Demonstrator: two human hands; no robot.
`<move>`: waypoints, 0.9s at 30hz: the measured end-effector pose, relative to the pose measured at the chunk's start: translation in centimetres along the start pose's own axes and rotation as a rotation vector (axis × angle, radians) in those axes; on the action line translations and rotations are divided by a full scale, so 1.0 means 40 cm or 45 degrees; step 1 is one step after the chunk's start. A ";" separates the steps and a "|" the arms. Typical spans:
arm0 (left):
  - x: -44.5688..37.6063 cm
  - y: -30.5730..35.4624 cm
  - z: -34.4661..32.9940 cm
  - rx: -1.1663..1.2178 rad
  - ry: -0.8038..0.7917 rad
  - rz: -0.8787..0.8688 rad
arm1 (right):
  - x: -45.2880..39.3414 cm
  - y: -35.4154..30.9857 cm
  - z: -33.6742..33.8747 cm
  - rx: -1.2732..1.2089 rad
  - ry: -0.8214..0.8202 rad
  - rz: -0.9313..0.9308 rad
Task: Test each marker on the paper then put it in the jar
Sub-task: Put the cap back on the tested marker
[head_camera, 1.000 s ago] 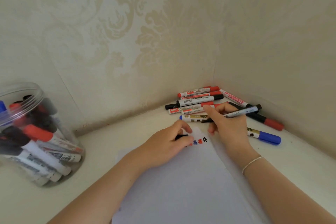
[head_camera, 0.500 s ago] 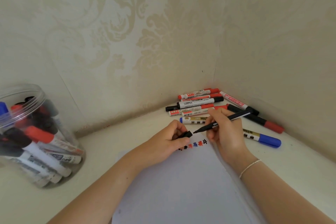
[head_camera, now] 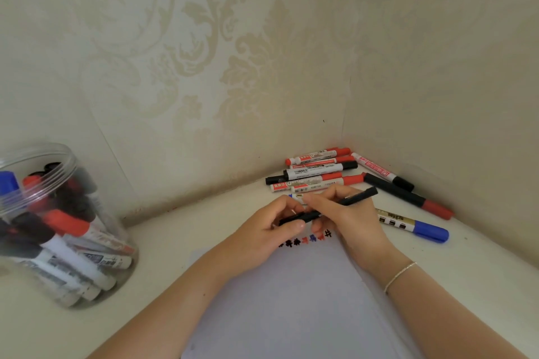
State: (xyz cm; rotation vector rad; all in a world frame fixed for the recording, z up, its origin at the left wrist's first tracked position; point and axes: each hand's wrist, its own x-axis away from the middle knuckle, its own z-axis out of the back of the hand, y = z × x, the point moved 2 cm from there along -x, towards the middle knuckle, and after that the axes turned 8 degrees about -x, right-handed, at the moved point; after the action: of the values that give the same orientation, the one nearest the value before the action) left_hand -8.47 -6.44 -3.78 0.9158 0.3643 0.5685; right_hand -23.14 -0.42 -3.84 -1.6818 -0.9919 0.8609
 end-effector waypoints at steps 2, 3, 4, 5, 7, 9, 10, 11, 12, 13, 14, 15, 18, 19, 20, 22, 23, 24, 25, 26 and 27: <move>0.002 0.011 0.014 0.055 0.099 -0.005 | 0.004 -0.019 -0.018 -0.179 -0.068 -0.042; 0.005 0.020 0.025 0.097 0.162 -0.007 | 0.005 -0.030 -0.031 -0.272 -0.082 -0.058; 0.008 0.032 0.036 0.137 0.217 -0.013 | 0.006 -0.044 -0.048 -0.315 -0.078 -0.056; 0.013 0.048 0.047 0.159 0.264 -0.029 | 0.006 -0.057 -0.068 -0.290 -0.058 -0.032; 0.028 0.083 0.068 0.171 0.376 -0.073 | 0.009 -0.091 -0.112 -0.157 0.020 0.073; 0.044 0.112 0.091 0.247 0.517 -0.102 | 0.011 -0.127 -0.161 -0.122 0.053 0.165; 0.051 0.123 0.103 0.298 0.579 -0.103 | 0.011 -0.140 -0.184 -0.135 0.042 0.199; 0.056 0.131 0.115 0.342 0.629 -0.097 | 0.013 -0.152 -0.208 -0.156 0.019 0.230; 0.062 0.138 0.127 0.367 0.672 -0.088 | 0.016 -0.159 -0.232 -0.188 -0.009 0.259; 0.069 0.144 0.138 0.367 0.711 -0.077 | 0.019 -0.161 -0.252 -0.219 -0.041 0.285; 0.077 0.150 0.147 0.357 0.742 -0.072 | 0.024 -0.158 -0.270 -0.240 -0.071 0.305; 0.086 0.154 0.154 0.342 0.763 -0.067 | 0.029 -0.154 -0.286 -0.256 -0.091 0.315; 0.114 0.154 0.169 0.219 0.753 0.008 | 0.037 -0.137 -0.307 -0.292 -0.092 0.261; 0.124 0.151 0.173 0.142 0.736 0.057 | 0.036 -0.133 -0.308 -0.287 -0.074 0.213; 0.135 0.149 0.179 0.070 0.725 0.099 | 0.035 -0.129 -0.307 -0.271 -0.055 0.151; 0.159 0.152 0.206 -0.023 0.792 0.115 | 0.031 -0.123 -0.310 -0.264 -0.056 -0.015; 0.173 0.157 0.227 -0.061 0.870 0.091 | 0.030 -0.119 -0.319 -0.311 -0.082 -0.114; 0.187 0.164 0.252 -0.101 0.962 0.054 | 0.032 -0.117 -0.336 -0.401 -0.121 -0.211; 0.202 0.173 0.277 -0.139 1.051 0.006 | 0.037 -0.120 -0.360 -0.518 -0.164 -0.288; 0.217 0.186 0.300 -0.170 1.140 -0.051 | 0.041 -0.124 -0.389 -0.634 -0.198 -0.349; 0.231 0.201 0.320 -0.203 1.227 -0.107 | 0.043 -0.127 -0.418 -0.714 -0.221 -0.386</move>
State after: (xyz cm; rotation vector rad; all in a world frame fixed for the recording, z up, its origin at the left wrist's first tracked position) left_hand 3.15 -5.16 9.54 0.4143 1.1971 0.9269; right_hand -8.82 -4.18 5.60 -1.8598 -1.6751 0.5589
